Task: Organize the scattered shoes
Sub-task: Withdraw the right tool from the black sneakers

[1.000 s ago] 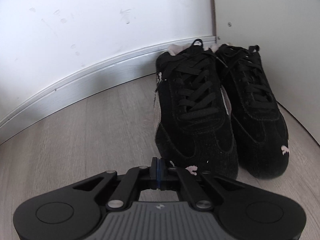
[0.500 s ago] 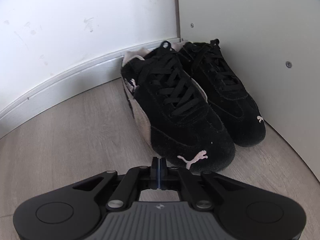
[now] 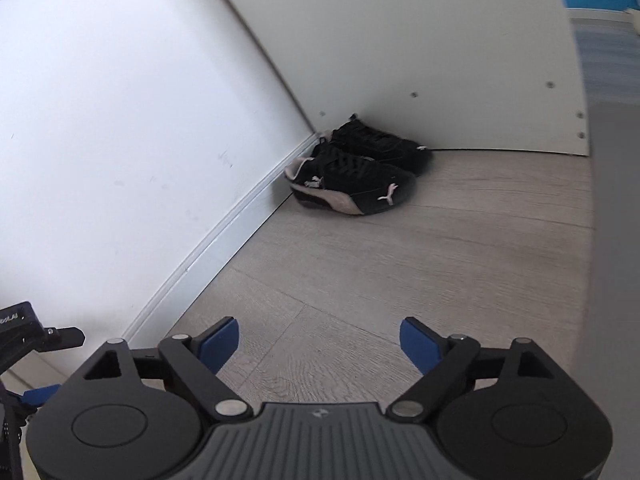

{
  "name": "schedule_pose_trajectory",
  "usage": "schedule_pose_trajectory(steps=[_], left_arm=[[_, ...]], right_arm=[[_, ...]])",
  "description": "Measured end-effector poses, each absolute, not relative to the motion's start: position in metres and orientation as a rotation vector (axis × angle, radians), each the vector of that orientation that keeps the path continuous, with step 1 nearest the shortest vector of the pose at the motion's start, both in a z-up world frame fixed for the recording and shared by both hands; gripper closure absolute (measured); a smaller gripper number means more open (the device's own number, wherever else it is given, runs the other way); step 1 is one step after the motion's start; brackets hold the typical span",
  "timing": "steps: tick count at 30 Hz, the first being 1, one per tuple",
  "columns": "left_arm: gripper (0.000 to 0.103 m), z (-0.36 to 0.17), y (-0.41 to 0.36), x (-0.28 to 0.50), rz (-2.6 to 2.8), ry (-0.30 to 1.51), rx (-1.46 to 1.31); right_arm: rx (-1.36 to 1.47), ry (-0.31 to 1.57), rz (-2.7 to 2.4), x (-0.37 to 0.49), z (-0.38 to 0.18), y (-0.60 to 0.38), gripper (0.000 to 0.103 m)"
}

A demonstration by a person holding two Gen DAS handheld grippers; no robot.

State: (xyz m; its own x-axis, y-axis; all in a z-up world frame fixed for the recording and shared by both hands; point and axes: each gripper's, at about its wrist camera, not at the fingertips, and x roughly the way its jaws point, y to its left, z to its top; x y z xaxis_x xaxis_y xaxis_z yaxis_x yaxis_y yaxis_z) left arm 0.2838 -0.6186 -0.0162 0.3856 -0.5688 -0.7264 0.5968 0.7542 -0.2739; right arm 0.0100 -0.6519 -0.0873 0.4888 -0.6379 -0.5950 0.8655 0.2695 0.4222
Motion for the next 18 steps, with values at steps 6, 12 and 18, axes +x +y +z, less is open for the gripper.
schedule_pose_trajectory(steps=[6, 12, 18], left_arm=[[0.017, 0.020, -0.682, 0.270, -0.830, 0.854, 0.014], [0.017, 0.059, -0.703, 0.241, -0.871, 0.813, 0.068], [0.017, 0.118, -0.671, 0.215, -0.738, 0.852, 0.094]], right_arm=[[0.592, 0.429, -1.067, 0.013, -0.075, -0.685, 0.007], [0.464, 0.411, -0.946, 0.009, -0.065, -0.715, 0.000], [0.250, 0.517, -0.615, 0.028, -0.039, -0.744, 0.000]])
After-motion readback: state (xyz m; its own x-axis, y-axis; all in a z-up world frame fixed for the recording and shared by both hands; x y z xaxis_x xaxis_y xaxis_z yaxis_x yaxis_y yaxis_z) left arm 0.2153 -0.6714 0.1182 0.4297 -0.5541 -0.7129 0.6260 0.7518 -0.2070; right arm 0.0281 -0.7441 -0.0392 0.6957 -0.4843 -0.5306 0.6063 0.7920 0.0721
